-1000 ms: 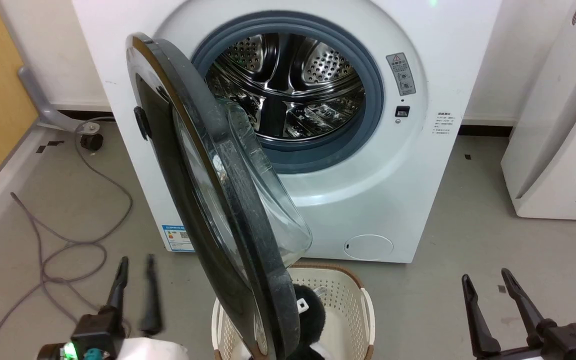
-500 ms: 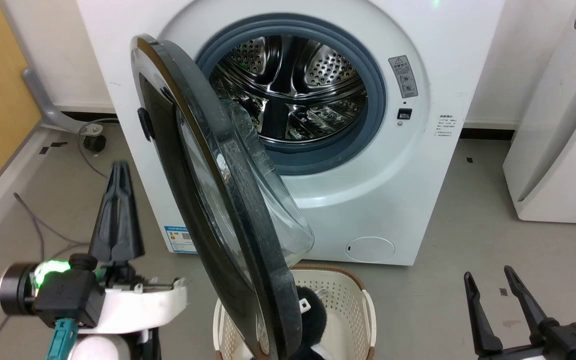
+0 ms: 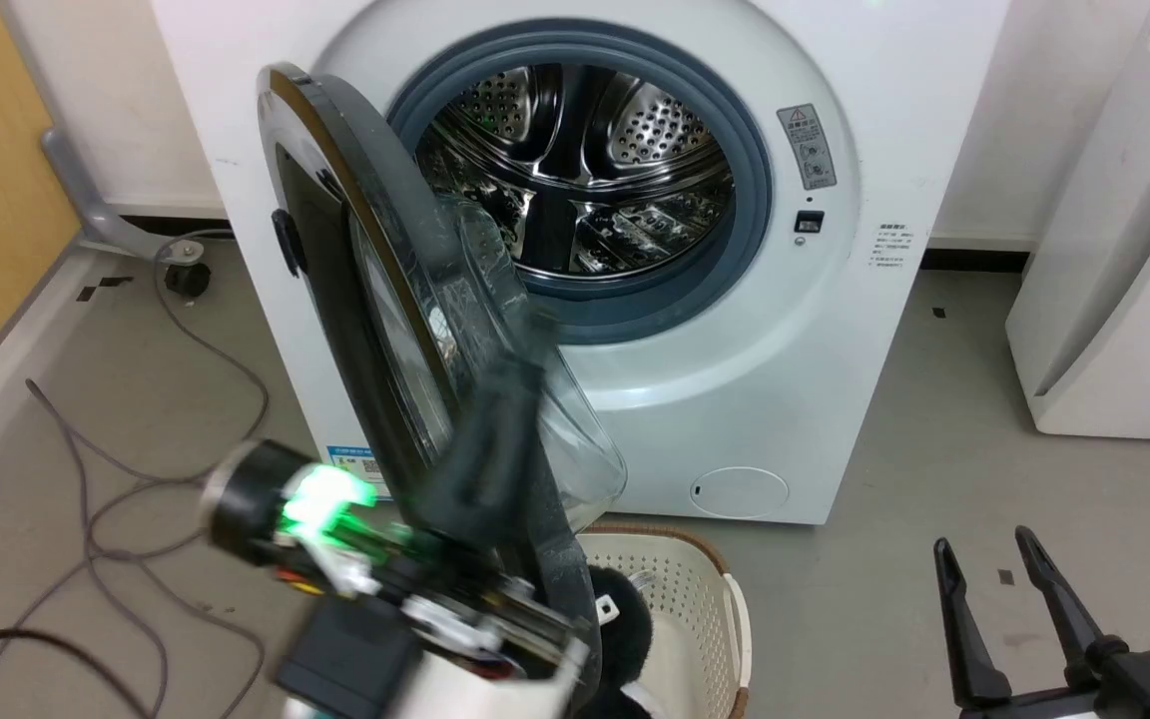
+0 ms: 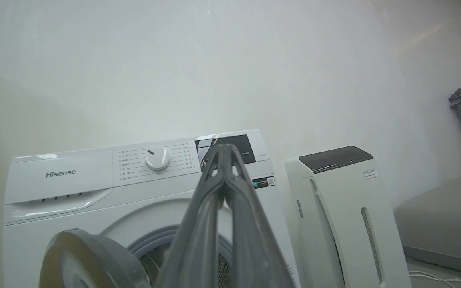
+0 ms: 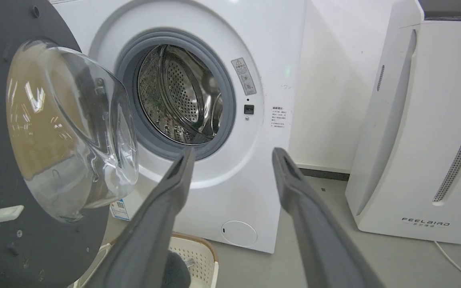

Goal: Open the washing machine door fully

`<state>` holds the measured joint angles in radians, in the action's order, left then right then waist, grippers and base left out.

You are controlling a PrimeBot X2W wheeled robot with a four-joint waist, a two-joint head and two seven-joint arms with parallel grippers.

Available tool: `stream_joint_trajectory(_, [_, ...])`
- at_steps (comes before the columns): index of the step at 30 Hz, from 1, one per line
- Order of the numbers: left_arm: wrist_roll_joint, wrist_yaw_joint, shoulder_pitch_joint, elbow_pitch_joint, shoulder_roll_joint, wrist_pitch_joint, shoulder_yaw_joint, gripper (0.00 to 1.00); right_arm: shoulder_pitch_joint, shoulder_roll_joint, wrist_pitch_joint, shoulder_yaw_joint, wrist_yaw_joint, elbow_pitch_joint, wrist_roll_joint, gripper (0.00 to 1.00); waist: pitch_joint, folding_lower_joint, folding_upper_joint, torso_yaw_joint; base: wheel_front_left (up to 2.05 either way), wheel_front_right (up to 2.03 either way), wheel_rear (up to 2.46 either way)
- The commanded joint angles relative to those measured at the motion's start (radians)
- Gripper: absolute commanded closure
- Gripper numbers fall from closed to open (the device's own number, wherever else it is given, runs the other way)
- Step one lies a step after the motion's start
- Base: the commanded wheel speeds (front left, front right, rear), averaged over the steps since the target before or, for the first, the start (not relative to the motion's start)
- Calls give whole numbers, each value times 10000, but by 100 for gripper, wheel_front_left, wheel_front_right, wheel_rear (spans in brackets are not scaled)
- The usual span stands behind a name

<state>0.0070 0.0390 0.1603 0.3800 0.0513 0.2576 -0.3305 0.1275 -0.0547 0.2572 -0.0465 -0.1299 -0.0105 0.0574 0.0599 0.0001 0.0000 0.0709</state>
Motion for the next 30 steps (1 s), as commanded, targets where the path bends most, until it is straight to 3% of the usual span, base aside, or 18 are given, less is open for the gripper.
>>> stream_joint_trajectory(1, [73,75,56,20,11,42,-314,100,197,44,45,8,-8,-41,35,0,1,-1,0,19,0,0,0])
stream_joint_trajectory(19, [-13,273,-850,-1012,-3,42,-3265,100,132,45,45,18,-8,62,-10,0,-145,-1,0,611,0,0,0])
stream_joint_trajectory(27, [-335,329,-1249,-2320,1,42,-3739,100,44,45,45,29,-8,139,-61,0,-285,-1,0,791,0,0,0])
stream_joint_trajectory(30, [-607,150,-1355,-3075,-2,42,-3572,100,-24,45,45,66,-8,197,-68,0,-343,-1,0,782,0,0,0])
